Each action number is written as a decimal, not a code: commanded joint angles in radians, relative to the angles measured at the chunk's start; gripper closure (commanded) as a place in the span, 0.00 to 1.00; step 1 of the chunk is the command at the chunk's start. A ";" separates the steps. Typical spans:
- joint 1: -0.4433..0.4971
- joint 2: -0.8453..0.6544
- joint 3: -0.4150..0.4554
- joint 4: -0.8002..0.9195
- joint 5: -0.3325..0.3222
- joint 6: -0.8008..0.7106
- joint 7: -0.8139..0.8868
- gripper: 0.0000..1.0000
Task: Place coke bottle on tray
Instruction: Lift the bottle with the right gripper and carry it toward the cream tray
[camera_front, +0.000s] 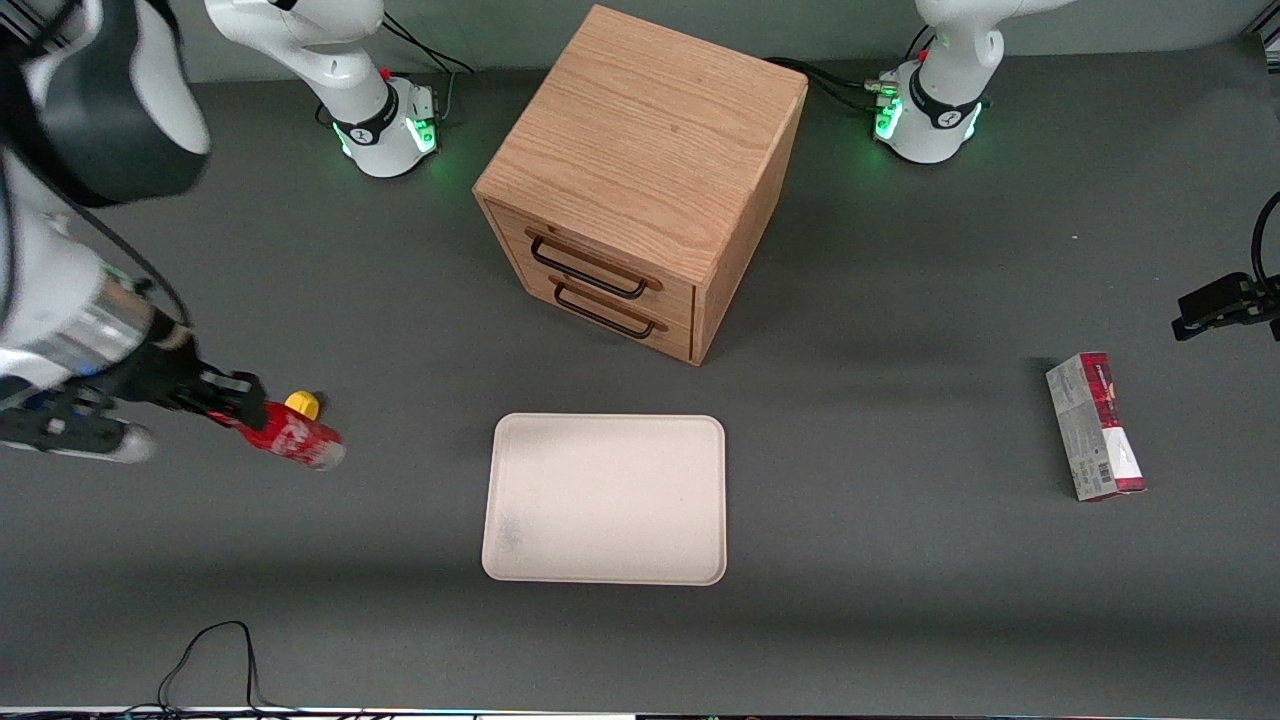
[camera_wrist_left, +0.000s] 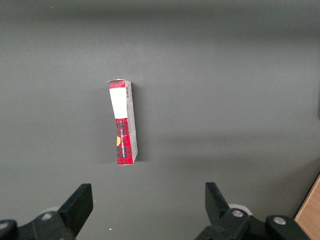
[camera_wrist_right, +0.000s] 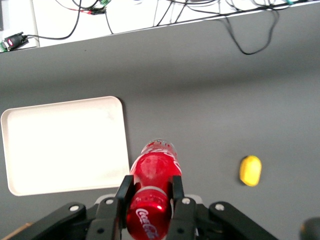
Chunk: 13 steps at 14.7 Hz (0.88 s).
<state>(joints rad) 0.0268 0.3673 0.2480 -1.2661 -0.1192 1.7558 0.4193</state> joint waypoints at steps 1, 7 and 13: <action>0.050 0.181 0.059 0.180 -0.103 -0.001 0.075 1.00; 0.149 0.399 0.060 0.248 -0.168 0.195 0.142 1.00; 0.163 0.496 0.060 0.235 -0.220 0.297 0.141 1.00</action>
<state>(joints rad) 0.1802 0.8320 0.3009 -1.0810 -0.2901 2.0478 0.5373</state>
